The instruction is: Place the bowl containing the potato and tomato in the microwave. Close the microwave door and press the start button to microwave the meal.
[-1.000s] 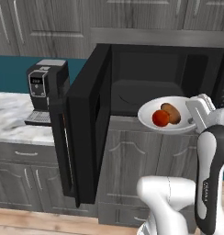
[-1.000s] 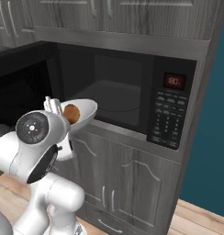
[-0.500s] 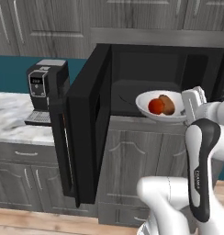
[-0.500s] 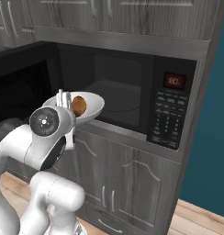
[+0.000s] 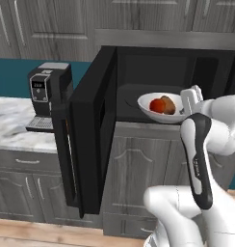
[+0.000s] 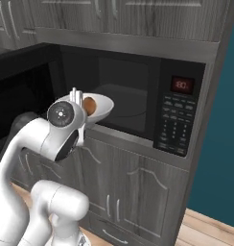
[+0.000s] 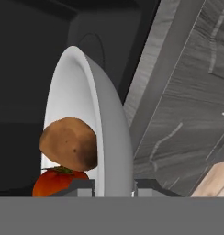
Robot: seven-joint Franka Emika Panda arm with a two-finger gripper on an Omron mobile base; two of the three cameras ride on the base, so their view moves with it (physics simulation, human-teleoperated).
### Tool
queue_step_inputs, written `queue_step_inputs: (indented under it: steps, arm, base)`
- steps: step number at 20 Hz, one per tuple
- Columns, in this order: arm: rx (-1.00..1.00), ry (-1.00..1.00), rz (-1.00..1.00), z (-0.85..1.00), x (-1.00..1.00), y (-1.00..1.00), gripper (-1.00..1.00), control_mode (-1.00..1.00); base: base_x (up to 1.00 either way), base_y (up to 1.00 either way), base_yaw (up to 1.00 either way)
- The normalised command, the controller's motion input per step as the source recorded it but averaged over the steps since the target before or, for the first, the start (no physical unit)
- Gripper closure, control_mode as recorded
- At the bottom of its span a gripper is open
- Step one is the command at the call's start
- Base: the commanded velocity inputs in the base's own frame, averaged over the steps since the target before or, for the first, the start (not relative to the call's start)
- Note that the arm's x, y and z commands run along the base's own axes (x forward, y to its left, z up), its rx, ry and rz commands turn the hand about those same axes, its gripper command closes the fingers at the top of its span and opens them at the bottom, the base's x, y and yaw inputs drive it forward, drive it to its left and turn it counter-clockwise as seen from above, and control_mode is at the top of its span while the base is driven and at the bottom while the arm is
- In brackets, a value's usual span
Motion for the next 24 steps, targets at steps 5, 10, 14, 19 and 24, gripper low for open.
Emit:
queue_step_inputs:
  steps: [5, 10, 14, 19, 24]
  arm:
    - [0.00, 0.05, -0.04, 0.00, 0.44, -0.21, 1.00, -1.00]
    - [0.00, 0.02, -0.07, -0.01, 0.45, -0.34, 1.00, -1.00]
    - [0.00, 0.00, -0.06, -0.04, 0.48, -0.26, 1.00, -1.00]
    - [0.00, 0.00, -0.02, -0.14, 0.48, -0.09, 1.00, -1.00]
    - [0.00, 0.00, 0.00, -0.23, 0.48, -0.01, 1.00, -1.00]
  base:
    - [0.00, 0.00, 0.00]
    - [0.00, 0.00, 0.00]
    - [0.00, 0.00, 0.00]
    - [0.00, 0.00, 0.00]
    - [0.00, 0.00, 0.00]
